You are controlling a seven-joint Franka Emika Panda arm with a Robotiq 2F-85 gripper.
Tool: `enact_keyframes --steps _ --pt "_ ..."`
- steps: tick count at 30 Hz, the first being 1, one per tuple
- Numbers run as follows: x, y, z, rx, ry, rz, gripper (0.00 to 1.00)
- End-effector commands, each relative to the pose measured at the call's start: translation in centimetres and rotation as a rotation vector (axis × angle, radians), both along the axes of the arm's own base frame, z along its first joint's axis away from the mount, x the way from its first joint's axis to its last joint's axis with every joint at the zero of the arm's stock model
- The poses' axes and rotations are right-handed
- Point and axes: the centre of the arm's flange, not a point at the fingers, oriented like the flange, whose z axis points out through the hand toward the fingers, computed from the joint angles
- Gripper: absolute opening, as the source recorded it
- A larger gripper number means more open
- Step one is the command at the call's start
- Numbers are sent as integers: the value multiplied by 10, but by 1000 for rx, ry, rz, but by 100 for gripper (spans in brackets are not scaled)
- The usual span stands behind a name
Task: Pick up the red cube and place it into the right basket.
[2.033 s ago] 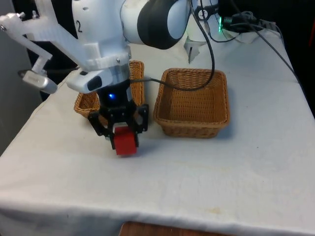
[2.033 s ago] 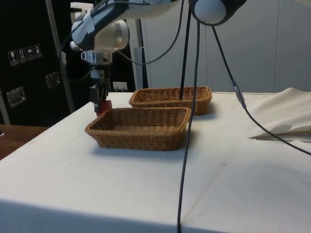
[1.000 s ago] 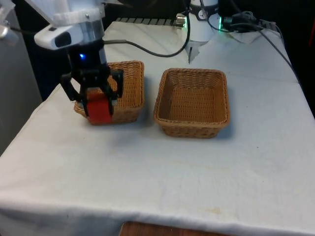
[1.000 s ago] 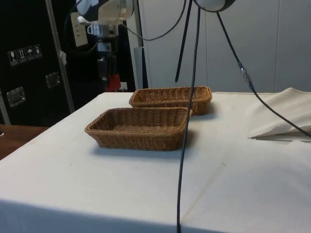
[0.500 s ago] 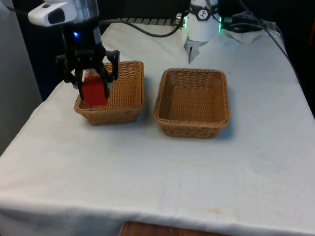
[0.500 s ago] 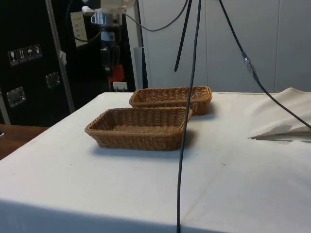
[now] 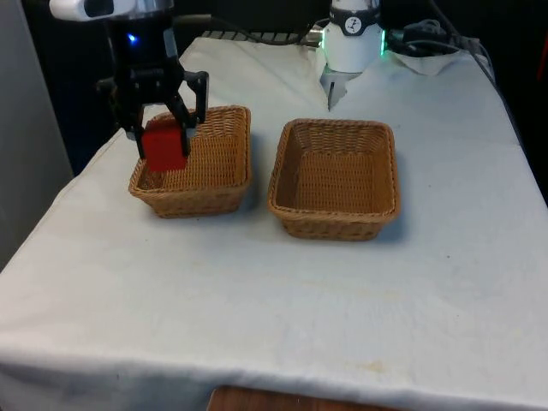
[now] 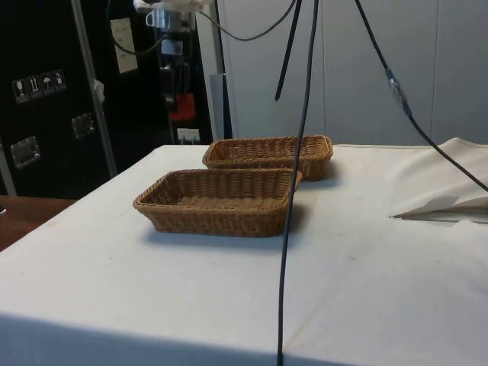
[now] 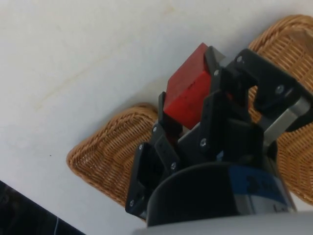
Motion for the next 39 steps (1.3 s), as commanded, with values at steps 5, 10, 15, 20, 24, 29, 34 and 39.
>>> enact_keyframes --steps 5,10,15,20,24,29,34,39 --pt "-1 4 2 -16 -13 3 4" --pt "-7 1 4 -18 -17 2 4" --pt "-13 -2 8 -19 -18 2 4" --pt "-10 -1 8 -12 -10 3 4" --pt "-20 -5 12 -25 -28 4 4" --pt "-23 -7 11 -31 -42 5 4" --pt "-26 -4 13 -26 -51 5 4" --pt "-29 1 15 -4 -55 3 4"
